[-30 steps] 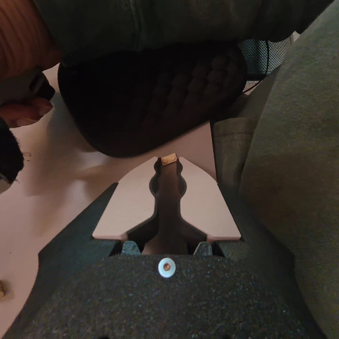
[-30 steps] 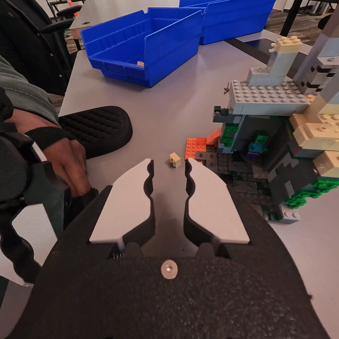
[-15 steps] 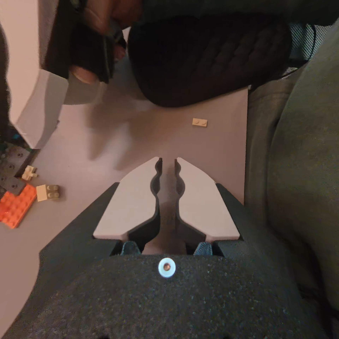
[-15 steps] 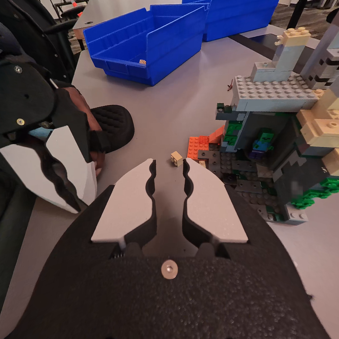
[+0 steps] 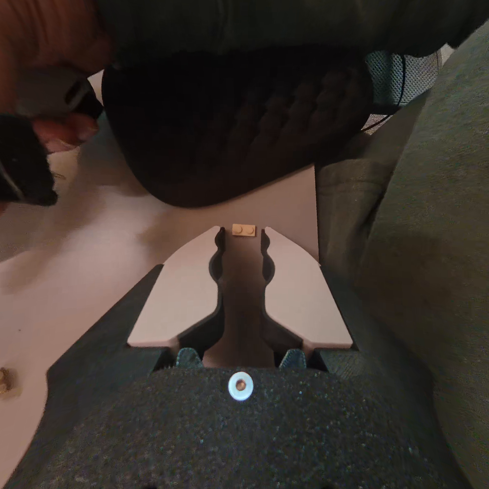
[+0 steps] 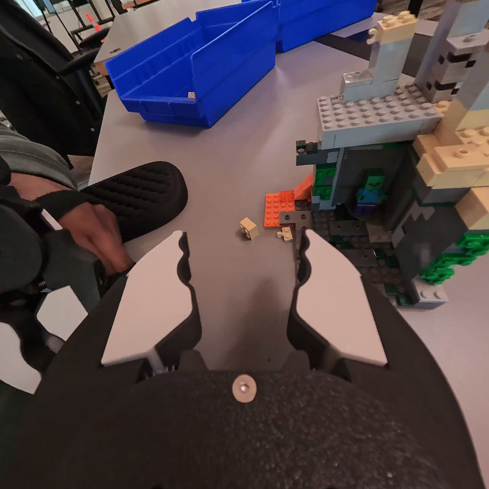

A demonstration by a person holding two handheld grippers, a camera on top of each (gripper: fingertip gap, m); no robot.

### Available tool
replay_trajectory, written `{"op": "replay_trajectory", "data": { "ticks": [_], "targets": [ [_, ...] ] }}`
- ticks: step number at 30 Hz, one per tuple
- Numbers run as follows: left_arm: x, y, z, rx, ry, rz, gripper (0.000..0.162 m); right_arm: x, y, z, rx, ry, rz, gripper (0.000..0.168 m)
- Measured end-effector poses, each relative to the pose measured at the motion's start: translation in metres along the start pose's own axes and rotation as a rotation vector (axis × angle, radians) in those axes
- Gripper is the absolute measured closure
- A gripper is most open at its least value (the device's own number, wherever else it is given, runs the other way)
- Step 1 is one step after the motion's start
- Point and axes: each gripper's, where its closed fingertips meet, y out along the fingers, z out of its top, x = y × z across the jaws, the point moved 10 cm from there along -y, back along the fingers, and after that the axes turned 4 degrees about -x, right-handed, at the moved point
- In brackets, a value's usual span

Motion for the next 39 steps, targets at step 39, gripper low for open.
{"op": "replay_trajectory", "data": {
  "ticks": [39],
  "targets": [
    [-0.1, -0.252, -0.281, -0.029, -0.908, 0.849, 0.147, -0.001, -0.004, 0.003, 0.141, -0.123, -0.14, 0.111]
  ]
}}
